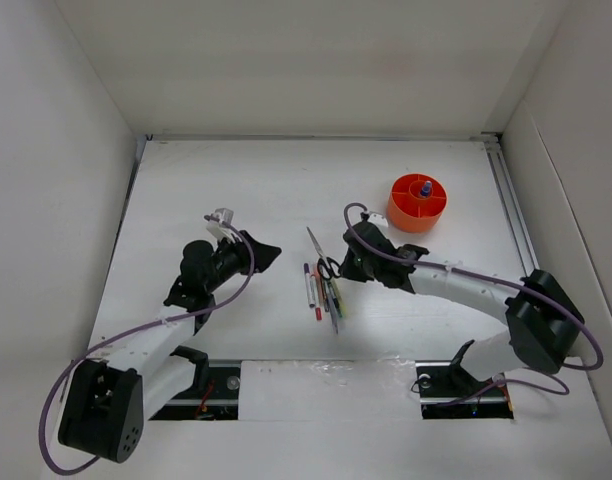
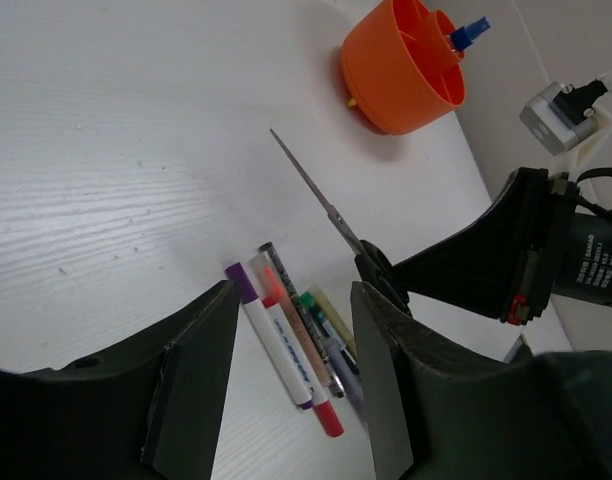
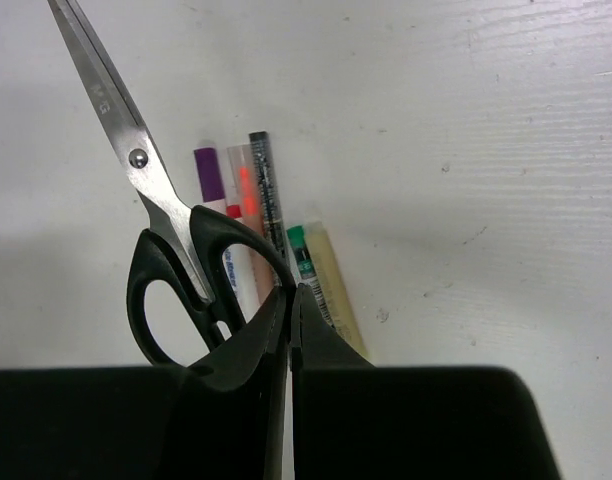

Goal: Sort the stationery into containers
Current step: Pick up the scissors from the center of the board.

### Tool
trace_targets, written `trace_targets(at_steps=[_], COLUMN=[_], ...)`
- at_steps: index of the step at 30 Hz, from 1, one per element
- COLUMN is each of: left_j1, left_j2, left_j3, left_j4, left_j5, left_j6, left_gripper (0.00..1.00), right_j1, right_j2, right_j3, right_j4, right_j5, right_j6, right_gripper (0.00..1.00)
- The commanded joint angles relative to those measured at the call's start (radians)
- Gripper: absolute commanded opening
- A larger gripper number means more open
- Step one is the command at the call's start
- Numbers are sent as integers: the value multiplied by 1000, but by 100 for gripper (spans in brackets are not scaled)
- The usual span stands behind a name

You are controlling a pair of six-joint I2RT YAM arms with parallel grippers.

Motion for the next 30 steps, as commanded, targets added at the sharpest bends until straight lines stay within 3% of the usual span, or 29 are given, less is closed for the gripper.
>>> trace_targets(at_steps=[1,6,10,14,24,30], left_j1=[-4,-4,-4,-62,-82,-82], left_j2=[43,152,214,237,307,350], left_j3=[62,116,125,136,157,177], left_j4=[92,115,160,160,170,180], left_j5=[97,177,188,136,96,111], left_j6=[-36,-70,-86,-86,-86,-86], left_gripper=[46,50,49,46,44,31], right_j1=[20,55,83,104,149,170], right_j2=[-29,-61,-70,-80,-70,-70], right_j3=[46,55,56,66,75,85], right_j4=[-25,-19,-4,18,50,87], right_j5=[-15,-33,-33,-58,-78,-78], right_j6=[-22,-32,-32,-32,-42,-42], right_gripper=[0,0,0,0,0,0])
